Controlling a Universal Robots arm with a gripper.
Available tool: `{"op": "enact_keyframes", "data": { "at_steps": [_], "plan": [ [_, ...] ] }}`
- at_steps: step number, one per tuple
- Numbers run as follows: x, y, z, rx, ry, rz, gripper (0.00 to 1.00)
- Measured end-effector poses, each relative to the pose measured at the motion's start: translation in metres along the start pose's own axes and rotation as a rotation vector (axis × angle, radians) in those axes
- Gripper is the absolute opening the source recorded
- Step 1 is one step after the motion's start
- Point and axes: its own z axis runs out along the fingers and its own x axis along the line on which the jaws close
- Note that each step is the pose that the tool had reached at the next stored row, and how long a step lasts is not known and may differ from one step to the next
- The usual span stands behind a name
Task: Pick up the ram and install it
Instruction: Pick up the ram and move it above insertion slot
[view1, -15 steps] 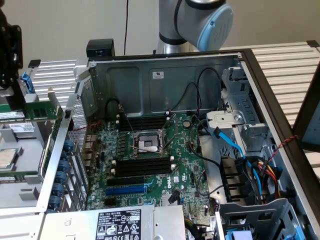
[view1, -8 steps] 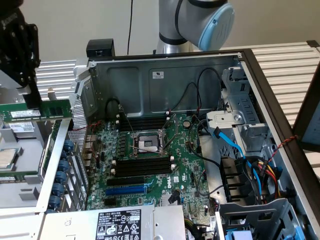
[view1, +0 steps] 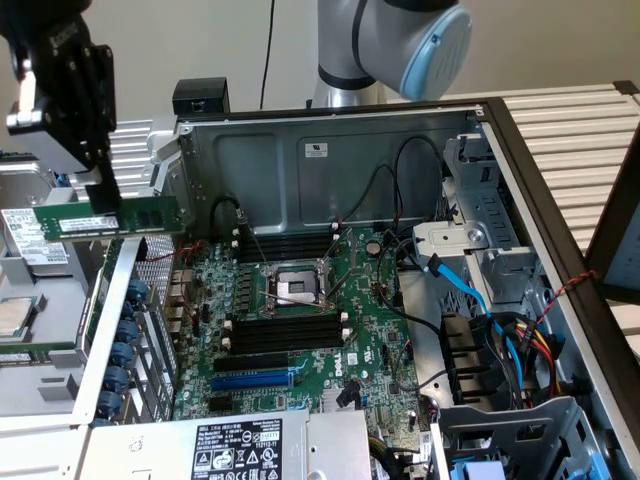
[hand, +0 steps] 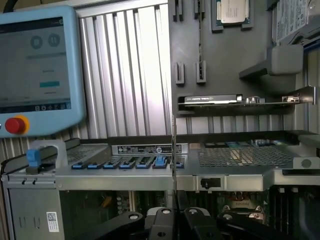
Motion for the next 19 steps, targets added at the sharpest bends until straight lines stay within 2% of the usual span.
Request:
{"op": "enact_keyframes", "data": {
  "at_steps": [13, 19],
  "plan": [
    [-0.006, -0.0479, 0.0043, 0.0001, -0.0001, 0.0, 0.12],
    [-0.008, -0.0742, 0.0066, 0.0, 0.0, 0.0, 0.12]
  ]
}}
